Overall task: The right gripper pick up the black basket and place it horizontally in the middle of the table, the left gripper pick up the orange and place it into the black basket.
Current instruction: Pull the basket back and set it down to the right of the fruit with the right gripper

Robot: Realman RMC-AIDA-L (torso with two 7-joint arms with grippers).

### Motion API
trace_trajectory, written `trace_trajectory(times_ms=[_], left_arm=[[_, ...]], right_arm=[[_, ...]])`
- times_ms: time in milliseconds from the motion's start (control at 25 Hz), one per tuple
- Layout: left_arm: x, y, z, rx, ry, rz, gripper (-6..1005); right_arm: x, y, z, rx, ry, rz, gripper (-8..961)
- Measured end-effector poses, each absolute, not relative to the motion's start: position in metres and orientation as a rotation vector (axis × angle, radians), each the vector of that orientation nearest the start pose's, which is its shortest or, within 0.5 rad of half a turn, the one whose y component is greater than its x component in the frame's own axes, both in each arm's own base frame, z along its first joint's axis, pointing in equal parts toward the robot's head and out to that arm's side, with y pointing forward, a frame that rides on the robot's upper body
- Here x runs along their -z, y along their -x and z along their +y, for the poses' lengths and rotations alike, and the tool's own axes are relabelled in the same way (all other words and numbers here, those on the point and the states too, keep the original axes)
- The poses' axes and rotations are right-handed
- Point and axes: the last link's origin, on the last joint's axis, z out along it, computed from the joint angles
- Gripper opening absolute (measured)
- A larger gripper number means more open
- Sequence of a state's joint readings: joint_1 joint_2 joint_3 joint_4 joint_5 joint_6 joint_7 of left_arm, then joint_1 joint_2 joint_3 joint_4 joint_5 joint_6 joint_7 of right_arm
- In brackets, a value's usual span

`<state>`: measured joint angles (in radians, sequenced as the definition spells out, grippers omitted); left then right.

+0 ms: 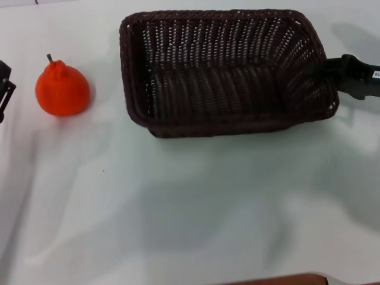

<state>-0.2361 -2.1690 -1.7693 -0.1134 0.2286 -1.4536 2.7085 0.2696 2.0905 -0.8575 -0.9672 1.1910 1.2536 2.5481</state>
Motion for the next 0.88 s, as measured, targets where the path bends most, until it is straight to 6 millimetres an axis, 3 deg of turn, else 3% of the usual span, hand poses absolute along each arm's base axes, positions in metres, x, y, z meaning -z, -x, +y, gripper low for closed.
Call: trace_trajectory(times_ms=[200, 400, 680, 880], left_arm=[[0.023, 0.333, 0.254, 0.968, 1.586, -0.62, 915], [0.025, 0.331, 0.255, 0.971, 1.6, -0.619, 915], [0.032, 0.332, 0.262, 0.934, 1.644, -0.656, 914], [0.052, 0.329, 0.282, 0.873, 1.813, -0.756, 914]], right_arm=[[-0.04, -0.319, 0.317, 0.52, 1.831, -1.778, 315], [-0.043, -0.316, 0.321, 0.53, 1.805, -1.8, 558], [-0.062, -0.309, 0.325, 0.562, 1.712, -1.84, 610], [-0.084, -0.309, 0.326, 0.625, 1.633, -1.839, 609]])
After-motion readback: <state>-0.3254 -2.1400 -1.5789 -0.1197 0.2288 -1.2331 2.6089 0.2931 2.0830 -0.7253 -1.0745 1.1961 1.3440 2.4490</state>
